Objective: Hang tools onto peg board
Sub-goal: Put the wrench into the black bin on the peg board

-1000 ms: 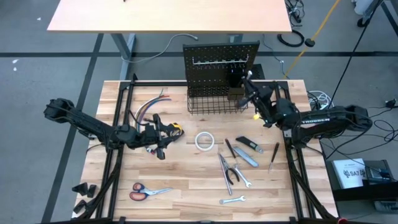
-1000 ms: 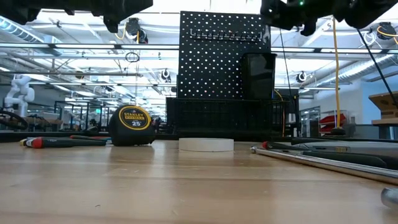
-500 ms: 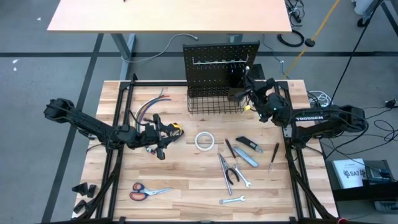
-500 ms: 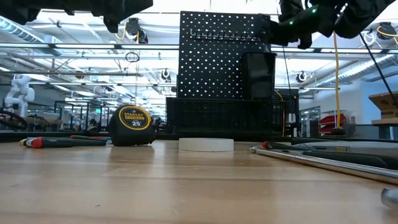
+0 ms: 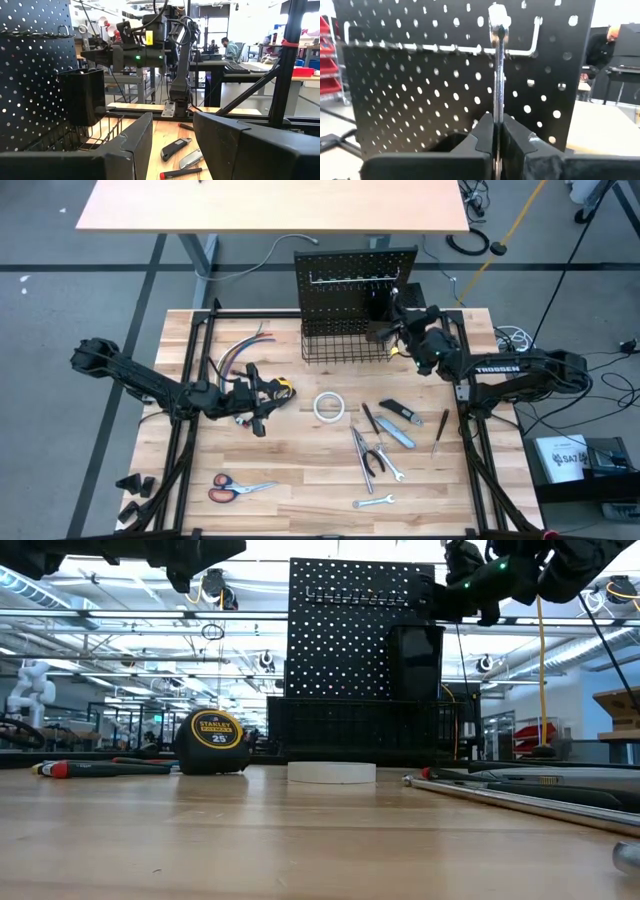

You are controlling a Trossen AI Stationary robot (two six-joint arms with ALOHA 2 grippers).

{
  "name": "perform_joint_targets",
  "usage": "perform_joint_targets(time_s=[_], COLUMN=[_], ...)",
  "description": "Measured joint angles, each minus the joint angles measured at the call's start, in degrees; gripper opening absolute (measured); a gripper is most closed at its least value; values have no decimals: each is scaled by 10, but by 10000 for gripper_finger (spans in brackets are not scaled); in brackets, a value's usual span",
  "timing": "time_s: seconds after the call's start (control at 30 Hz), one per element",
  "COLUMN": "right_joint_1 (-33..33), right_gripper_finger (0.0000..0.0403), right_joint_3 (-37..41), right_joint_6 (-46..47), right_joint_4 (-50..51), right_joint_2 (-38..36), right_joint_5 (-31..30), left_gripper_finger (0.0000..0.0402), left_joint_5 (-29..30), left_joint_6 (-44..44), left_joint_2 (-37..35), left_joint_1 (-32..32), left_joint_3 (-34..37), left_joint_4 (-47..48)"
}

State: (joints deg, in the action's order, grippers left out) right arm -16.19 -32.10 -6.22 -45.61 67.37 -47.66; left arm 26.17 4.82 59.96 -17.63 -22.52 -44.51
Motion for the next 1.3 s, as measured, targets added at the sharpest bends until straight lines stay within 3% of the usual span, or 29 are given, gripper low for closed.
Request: perform_joint_targets(time_s=[0.47, 0.77, 0.87, 0.93, 1.03, 1.2, 1.3], right_joint_1=[2, 37, 65, 88, 121, 176, 212], right_gripper_finger=[187, 223, 222, 220, 217, 215, 215], right_joint_3=[-1, -1, -1, -1, -1, -1, -1], right_joint_6=[-8, -23, -24, -13, 21, 117, 179], right_joint_4=[4, 5, 8, 21, 43, 98, 155], right_joint_2=[-2, -58, -84, -98, -104, -77, -53], right_joint_5=[-3, -3, 3, 37, 151, 327, 393], left_gripper_finger=[151, 151, 151, 150, 151, 150, 150], left_joint_5=[0, 0, -27, -83, -151, -159, -183], left_joint_6=[0, 0, 2, 19, 45, 46, 56], left_joint_2=[0, 0, 0, 0, 0, 28, 83], left_joint_1=[0, 0, 0, 0, 0, -1, -5], left_joint_3=[0, 0, 0, 0, 0, -1, -26], left_joint_4=[1, 7, 7, 6, 3, -32, -37])
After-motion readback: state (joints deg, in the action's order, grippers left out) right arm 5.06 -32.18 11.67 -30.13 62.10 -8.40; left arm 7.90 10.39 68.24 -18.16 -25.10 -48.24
